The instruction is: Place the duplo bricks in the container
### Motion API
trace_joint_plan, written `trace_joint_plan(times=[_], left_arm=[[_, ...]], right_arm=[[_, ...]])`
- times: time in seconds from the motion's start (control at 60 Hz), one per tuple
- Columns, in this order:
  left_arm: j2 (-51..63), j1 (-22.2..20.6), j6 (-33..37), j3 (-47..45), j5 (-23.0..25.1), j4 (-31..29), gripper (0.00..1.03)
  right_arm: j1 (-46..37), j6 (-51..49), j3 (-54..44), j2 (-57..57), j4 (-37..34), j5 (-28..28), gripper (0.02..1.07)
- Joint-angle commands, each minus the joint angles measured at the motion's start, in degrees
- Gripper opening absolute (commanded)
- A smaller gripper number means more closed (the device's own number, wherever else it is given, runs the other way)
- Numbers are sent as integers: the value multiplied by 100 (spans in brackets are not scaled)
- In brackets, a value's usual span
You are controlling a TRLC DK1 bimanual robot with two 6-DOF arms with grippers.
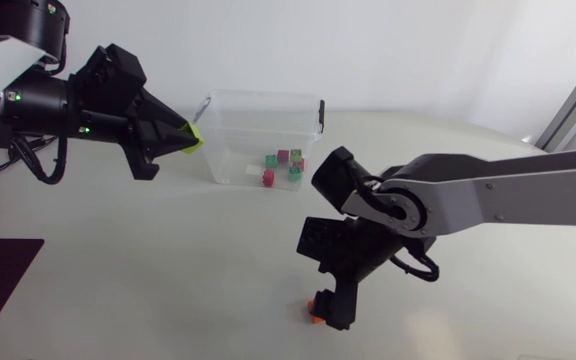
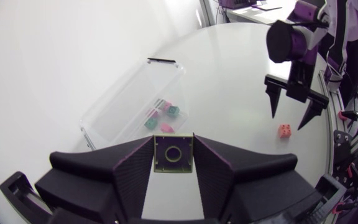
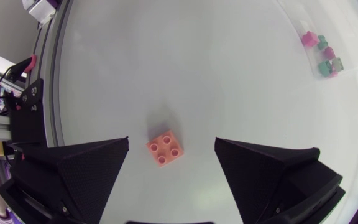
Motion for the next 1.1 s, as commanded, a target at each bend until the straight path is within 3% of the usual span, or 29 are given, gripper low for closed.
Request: trace_joint_plan(times=[0.0, 0.4, 0.9, 1.083], left_arm=[[456, 53, -351, 348, 15, 229, 37], [2979, 53, -729, 2589, -318, 809, 37], [4807, 0, -896, 4400, -661, 897, 39], [5370, -35, -922, 4944, -767, 888, 39]], right_arm=[[128, -461, -157, -71, -145, -41, 102], [304, -1305, -25, 227, -154, -112, 102], [154, -2325, 159, 904, -145, 354, 102], [110, -2527, 185, 1054, -84, 372, 86]])
